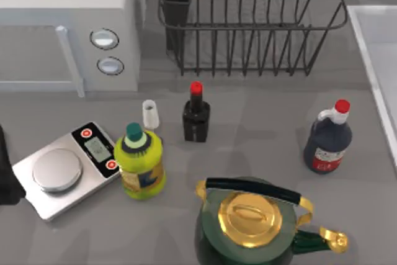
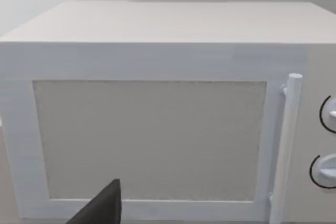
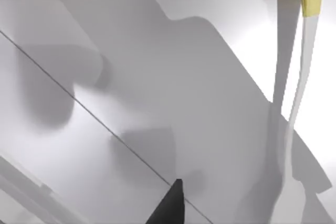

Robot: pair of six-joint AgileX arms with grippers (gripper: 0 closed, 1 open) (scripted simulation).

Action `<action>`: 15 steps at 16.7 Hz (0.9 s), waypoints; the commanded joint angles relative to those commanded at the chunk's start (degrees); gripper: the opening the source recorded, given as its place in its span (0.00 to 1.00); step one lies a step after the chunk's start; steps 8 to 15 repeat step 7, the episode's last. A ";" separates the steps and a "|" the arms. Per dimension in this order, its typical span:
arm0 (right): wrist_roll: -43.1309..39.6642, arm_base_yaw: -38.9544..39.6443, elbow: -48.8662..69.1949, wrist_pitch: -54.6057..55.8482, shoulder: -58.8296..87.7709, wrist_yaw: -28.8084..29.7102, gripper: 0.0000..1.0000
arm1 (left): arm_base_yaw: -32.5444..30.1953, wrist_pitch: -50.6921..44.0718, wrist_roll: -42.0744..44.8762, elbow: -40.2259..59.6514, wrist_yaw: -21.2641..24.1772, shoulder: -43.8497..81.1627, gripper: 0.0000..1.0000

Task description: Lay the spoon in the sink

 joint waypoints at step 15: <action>0.00 0.00 0.00 0.00 0.00 0.00 1.00 | 0.00 0.00 0.00 0.00 0.00 0.00 1.00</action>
